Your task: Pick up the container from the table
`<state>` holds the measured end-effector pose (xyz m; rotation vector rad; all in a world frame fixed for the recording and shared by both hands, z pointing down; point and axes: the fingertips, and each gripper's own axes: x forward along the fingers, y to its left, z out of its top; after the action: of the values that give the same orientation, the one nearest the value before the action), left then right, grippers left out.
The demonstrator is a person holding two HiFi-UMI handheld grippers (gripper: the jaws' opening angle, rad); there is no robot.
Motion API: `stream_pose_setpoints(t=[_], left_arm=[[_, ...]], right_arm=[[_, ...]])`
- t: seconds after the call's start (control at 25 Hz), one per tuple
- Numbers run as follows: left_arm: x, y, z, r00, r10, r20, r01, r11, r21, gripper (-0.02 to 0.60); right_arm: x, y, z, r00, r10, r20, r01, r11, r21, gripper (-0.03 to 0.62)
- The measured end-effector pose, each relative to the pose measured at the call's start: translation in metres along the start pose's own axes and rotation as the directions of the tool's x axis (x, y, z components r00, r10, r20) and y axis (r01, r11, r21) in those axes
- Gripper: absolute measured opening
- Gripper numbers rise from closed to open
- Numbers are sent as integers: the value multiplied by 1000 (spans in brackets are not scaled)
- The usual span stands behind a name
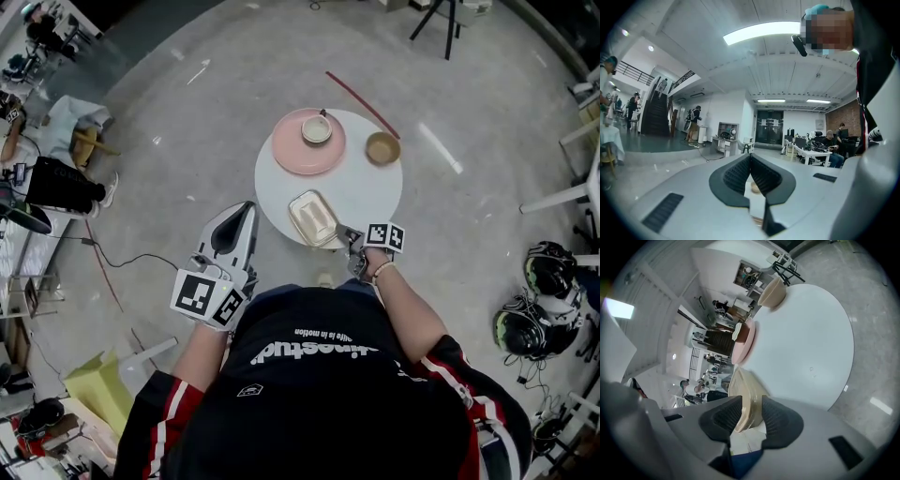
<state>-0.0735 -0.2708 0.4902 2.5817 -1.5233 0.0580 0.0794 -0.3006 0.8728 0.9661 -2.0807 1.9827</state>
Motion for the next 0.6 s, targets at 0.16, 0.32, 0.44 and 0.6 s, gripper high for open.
stream_pose_setpoints(t=[0.16, 0.32, 0.44, 0.6], left_arm=[[0, -4, 1, 1000, 5, 1, -5, 1000, 3, 25], [-3, -2, 1, 1000, 10, -1, -10, 1000, 0, 25], [-6, -2, 1, 1000, 15, -1, -15, 1000, -3, 25], [-8, -2, -2, 1000, 20, 0, -20, 1000, -6, 25]], right_arm=[[0, -2, 1, 1000, 25, 2, -25, 999, 20, 133], [3, 0, -1, 999, 45, 0, -45, 998, 38, 123], [4, 2, -3, 999, 49, -3, -49, 998, 35, 96], [3, -1, -5, 999, 41, -7, -41, 999, 26, 64]])
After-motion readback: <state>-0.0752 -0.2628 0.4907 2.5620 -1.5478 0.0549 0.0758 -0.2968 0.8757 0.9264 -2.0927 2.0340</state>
